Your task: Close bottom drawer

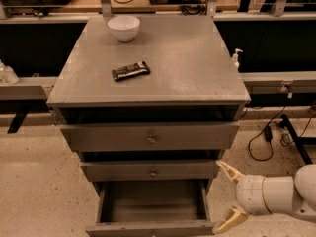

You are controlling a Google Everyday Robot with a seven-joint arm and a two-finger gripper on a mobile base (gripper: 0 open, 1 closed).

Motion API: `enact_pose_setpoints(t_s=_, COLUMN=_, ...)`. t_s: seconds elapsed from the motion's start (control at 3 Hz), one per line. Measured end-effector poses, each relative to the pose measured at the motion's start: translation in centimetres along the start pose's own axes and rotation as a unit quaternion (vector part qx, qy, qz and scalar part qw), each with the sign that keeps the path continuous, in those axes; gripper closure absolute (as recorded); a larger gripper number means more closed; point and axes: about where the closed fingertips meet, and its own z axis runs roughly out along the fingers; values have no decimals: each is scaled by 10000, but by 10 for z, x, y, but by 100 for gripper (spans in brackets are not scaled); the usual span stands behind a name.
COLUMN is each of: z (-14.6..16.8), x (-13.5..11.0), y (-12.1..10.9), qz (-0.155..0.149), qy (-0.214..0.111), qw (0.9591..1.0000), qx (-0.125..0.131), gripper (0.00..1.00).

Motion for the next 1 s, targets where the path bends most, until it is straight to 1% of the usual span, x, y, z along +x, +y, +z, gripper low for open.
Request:
enact_pose_setpoints(t_s=0.33, z=2, x=4, y=-1, qz=53, qy=-34, qw=10000, qx=1, gripper=0)
enact_pose_setpoints(t_s=0.67, z=24, x=15, y=-1, qz=189, qy=30, qw=9996, qx=-225, gripper=0)
enact_pose_setpoints(t_s=1.0, z=78, x=46, y=13, qz=236, qy=-69, qw=9990, qx=-381, gripper=0)
